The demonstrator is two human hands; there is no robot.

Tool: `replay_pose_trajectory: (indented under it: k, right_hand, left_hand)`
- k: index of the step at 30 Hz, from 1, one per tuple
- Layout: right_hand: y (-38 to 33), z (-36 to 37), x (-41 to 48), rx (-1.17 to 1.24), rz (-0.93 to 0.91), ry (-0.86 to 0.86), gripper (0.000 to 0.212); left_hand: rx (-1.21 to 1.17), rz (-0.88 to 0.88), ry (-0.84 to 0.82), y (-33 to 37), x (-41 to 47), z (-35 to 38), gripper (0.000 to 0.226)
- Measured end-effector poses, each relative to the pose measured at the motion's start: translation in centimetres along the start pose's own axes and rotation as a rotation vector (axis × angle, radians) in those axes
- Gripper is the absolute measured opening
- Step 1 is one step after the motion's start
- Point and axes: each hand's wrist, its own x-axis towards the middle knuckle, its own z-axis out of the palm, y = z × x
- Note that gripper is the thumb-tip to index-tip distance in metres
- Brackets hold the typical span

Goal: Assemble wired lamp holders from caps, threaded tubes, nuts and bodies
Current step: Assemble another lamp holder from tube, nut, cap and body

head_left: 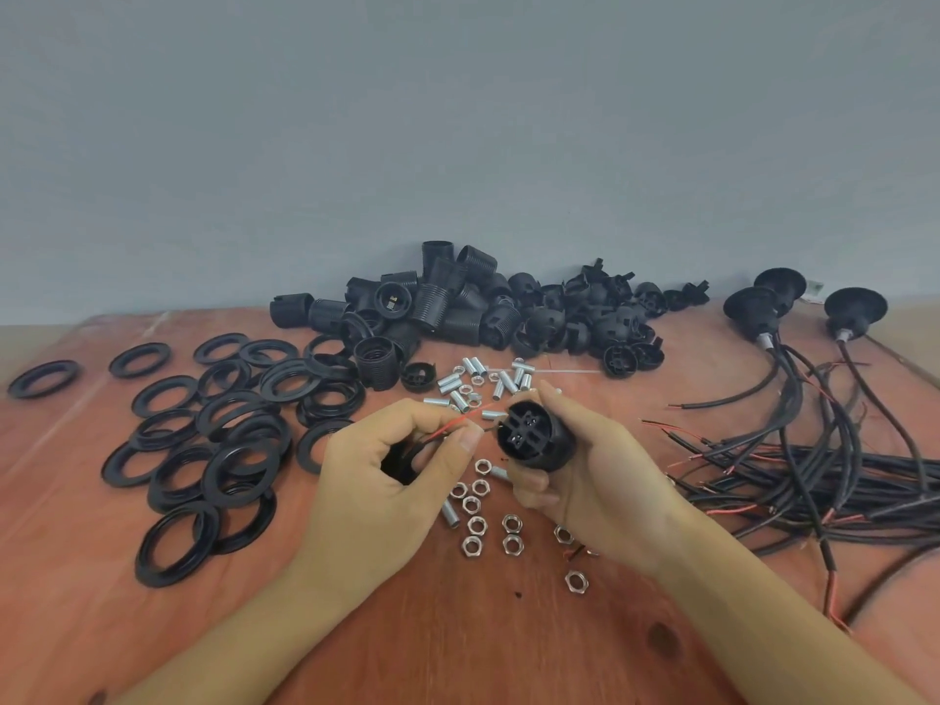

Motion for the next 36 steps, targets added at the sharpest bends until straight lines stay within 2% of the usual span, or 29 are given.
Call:
replay_pose_trajectory:
  k: [5, 21, 24, 27, 32, 36]
  right_hand:
    - [0.5, 0.4, 0.1, -0.100, -0.036, -0.026, 0.036]
    - [1.2, 0.3, 0.0, -0.238, -0.201, -0.005, 0.032]
    - [1.2, 0.3, 0.0, -0.315, -0.233, 0.029, 0.045]
    - [1.2, 0.4, 0.1, -0.302, -0.215, 0.034, 0.048]
    - [1.1, 0.2, 0.2, -0.137, -0.089, -0.011, 0.047]
    - [1.1, 0.4, 0.2, -0.140, -0.057, -0.024, 0.044]
  left_hand:
    - [-0.016, 0.031, -0.024, 0.3, -0.1, 0.1, 0.007]
    - [0.082, 0.072, -0.055, -0.2, 0.1, 0.1, 0.009]
    - [0.103, 0.082, -0.058, -0.2, 0.1, 0.0, 0.008]
    - [0.118, 0.091, -0.048, -0.1, 0.1, -0.1, 0.008]
    - [0.148, 0.104, -0.013, 0.2, 0.2, -0.2, 0.009]
    - [0.162, 0.112, -0.009, 0.3, 0.1, -0.3, 0.014]
